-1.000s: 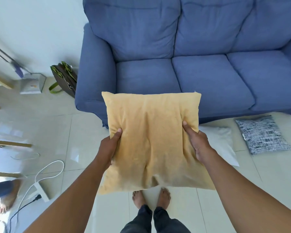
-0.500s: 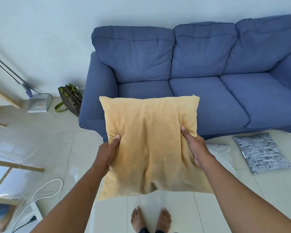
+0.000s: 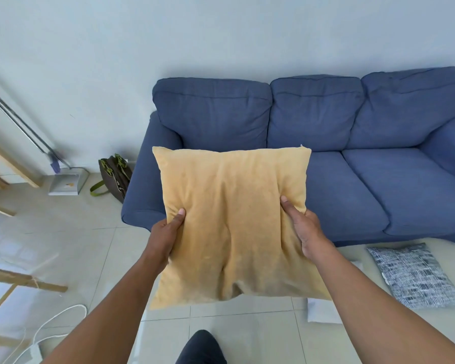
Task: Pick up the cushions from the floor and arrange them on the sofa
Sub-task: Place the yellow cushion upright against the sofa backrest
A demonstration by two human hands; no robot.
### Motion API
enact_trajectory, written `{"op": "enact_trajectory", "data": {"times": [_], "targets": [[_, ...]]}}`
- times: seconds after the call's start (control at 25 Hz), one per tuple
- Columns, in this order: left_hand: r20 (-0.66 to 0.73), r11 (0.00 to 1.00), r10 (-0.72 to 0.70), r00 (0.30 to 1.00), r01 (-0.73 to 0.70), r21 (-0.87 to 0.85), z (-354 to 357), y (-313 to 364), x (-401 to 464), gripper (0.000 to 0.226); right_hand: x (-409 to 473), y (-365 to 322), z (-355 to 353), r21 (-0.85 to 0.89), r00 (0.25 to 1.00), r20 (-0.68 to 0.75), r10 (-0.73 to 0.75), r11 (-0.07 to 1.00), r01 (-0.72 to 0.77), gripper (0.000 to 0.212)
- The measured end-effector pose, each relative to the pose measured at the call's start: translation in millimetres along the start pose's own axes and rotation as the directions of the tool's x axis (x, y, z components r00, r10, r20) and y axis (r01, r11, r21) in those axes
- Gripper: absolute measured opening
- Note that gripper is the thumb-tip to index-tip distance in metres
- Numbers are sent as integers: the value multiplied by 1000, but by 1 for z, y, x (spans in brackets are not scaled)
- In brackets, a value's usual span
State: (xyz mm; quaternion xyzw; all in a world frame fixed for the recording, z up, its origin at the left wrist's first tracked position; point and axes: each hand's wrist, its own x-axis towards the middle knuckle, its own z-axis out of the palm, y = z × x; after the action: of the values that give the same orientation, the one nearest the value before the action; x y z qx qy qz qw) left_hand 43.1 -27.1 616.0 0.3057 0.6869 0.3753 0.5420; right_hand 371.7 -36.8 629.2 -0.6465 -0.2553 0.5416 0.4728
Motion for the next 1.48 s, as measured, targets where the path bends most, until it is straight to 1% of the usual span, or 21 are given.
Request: {"op": "enact_trajectory", "data": {"times": [0.08, 0.16, 0.24, 0.32, 0.48, 0.56, 0.68, 0.96, 1.12, 1.32, 1.48], "targets": [[-2, 1000, -8, 1000, 8, -4, 5, 8, 13, 49, 13, -7, 3, 10, 1000, 14, -19, 1000, 19, 53], [-12, 1000, -14, 1000, 14, -10, 11, 18, 30, 59, 30, -15, 9, 16, 999, 27, -29, 999, 28, 59], [-6, 999, -6, 1000, 5, -36, 18, 28, 51, 59, 47, -23, 15, 28, 999, 38, -28, 999, 27, 68], [1, 1000, -4, 1000, 4, -31, 25, 40, 76, 53, 69, -31, 21, 45, 999, 28, -33, 998, 32, 69], [36, 999, -26, 999, 27, -24, 41, 67, 135, 39, 129, -48, 40, 61, 1000, 9, -12, 998, 12, 49], [47, 999, -31, 998, 32, -27, 45, 78, 159, 34, 152, -56, 49, 52, 1000, -1, 1, 999, -1, 44], [67, 999, -42, 997, 44, -19, 47, 98, 199, 31, 187, -66, 68, 52, 999, -19, 31, 998, -30, 41], [110, 994, -108, 988, 104, 39, 57, 123, 274, 45, 252, -82, 94, 48, 993, -51, 105, 994, -102, 35], [111, 991, -122, 986, 115, 69, 77, 136, 310, 44, 300, -93, 96, 22, 991, -49, 123, 992, -122, 30], [68, 988, -152, 986, 149, 43, 108, 150, 358, 37, 374, -103, 98, -18, 988, 19, 151, 988, -150, 21], [67, 987, -160, 985, 159, 20, 129, 161, 413, 30, 440, -105, 106, -55, 987, 41, 158, 986, -156, 27]]}}
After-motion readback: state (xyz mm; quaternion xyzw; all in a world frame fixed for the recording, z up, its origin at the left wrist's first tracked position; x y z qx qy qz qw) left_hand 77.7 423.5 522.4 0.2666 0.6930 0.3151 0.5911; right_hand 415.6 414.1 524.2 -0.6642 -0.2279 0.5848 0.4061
